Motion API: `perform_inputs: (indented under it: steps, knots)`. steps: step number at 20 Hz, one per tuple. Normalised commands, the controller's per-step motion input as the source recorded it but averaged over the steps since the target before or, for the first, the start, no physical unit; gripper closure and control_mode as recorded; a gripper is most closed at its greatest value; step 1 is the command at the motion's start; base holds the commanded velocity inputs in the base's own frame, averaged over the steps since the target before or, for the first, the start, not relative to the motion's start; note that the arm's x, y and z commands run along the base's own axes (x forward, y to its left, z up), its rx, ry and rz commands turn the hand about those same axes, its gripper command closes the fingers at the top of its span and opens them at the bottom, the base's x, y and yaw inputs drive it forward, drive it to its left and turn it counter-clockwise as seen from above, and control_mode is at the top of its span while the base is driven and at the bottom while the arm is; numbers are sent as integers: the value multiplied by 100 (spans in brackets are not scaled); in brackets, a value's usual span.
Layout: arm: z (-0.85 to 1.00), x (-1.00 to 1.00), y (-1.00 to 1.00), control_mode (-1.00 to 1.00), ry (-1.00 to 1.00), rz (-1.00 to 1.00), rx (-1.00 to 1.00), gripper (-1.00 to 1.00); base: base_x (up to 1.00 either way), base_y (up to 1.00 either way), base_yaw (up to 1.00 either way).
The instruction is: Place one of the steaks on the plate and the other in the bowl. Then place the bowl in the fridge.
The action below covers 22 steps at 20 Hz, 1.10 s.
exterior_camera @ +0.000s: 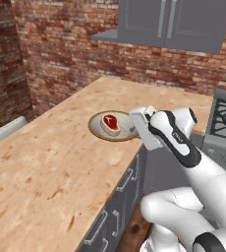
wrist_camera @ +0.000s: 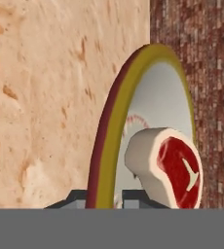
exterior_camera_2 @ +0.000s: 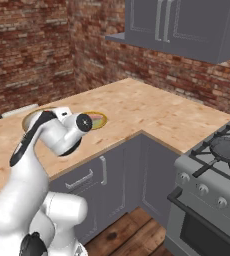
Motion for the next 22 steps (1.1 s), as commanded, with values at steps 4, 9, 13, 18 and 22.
perform_inputs:
  steps: [4, 9, 13, 18, 22]
  knots:
    - [67, -79, -31, -100, 18, 0, -2, 100, 0, 0, 0]
    - [16, -78, -32, -100, 15, 0, -1, 100, 0, 0, 0]
    - [0, -93, -37, -100, -22, 0, 10, 100, 0, 0, 0]
    - [-1, -55, -31, -100, -36, 5, 13, 100, 0, 0, 0]
    - [0, -2, 0, -100, 0, 1, 0, 100, 0, 0, 0]
